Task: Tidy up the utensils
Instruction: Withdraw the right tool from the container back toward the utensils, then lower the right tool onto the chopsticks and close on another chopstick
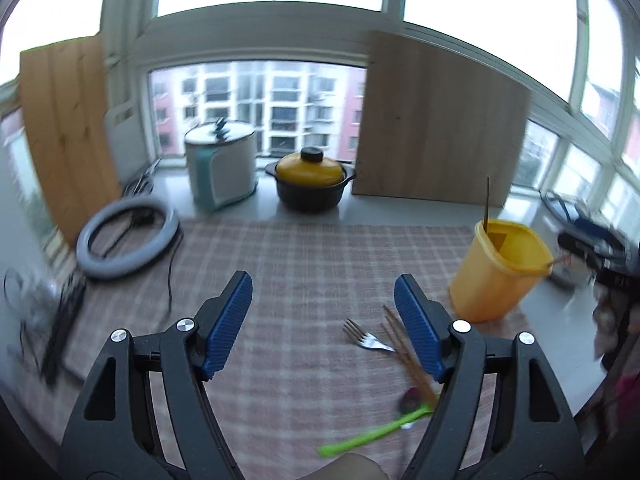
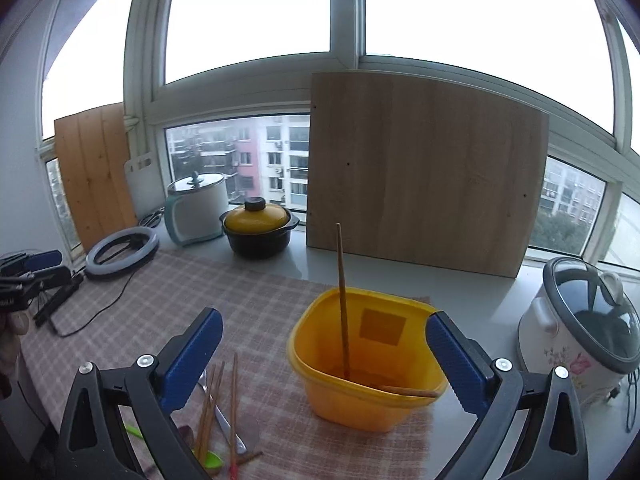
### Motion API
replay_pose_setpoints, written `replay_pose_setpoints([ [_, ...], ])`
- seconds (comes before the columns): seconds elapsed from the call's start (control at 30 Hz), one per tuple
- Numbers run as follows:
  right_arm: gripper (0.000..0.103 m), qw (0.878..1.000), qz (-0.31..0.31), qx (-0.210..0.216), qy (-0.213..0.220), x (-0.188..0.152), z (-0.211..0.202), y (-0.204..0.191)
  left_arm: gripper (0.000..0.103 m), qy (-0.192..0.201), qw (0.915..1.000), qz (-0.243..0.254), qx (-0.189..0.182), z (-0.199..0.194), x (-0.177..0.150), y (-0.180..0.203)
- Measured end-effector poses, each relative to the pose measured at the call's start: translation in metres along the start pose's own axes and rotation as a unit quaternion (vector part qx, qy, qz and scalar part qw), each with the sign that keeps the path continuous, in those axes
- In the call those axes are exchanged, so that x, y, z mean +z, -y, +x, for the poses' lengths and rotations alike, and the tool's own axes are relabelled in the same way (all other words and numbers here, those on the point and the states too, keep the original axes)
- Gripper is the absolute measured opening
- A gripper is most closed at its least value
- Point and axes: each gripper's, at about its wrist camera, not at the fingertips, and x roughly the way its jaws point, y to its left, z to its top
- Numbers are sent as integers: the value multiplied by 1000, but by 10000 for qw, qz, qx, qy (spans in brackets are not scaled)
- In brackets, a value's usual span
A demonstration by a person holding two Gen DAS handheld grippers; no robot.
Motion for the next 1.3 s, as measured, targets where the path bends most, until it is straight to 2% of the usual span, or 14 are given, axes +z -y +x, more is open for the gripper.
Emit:
replay_pose_setpoints([
  [0.2, 103, 9996, -76, 275, -86, 16, -3, 24, 76, -106, 9991, -380, 183, -22, 11, 29],
  [0.47, 103, 9987, -237, 423, -141, 36, -1, 22, 76, -177, 9988, -402, 237, -24, 14, 39],
  [0.63, 102, 9958, -339, 750, -397, 21, -1, 10, 76, -353, 9980, -514, 36, -18, 2, 32],
  [0.77, 99, 9884, -477, 1222, -769, -2, 5, -7, 76, -810, 9959, -348, -212, 3, -12, 29],
  [0.87, 88, 9798, -500, 1522, -1199, -22, 17, -21, 76, -1121, 9919, -235, -547, 19, -25, 28],
  [0.93, 77, 9735, -404, 1629, -1553, -36, 30, -31, 65, -1399, 9872, -237, -724, 30, -36, 27],
  [1.0, 69, 9675, -450, 1699, -1818, -50, 42, -40, 63, -1540, 9839, -60, -901, 38, -45, 28],
  [1.1, 62, 9602, -572, 1631, -2194, -70, 59, -52, 47, -1885, 9769, 375, -933, 54, -61, 31],
  [1.2, 55, 9533, -437, 1621, -2509, -85, 77, -54, 47, -2271, 9654, 644, -1108, 67, -76, 34],
  [1.3, 44, 9471, -177, 1624, -2762, -96, 92, -52, 41, -2488, 9577, 424, -1381, 78, -83, 37],
])
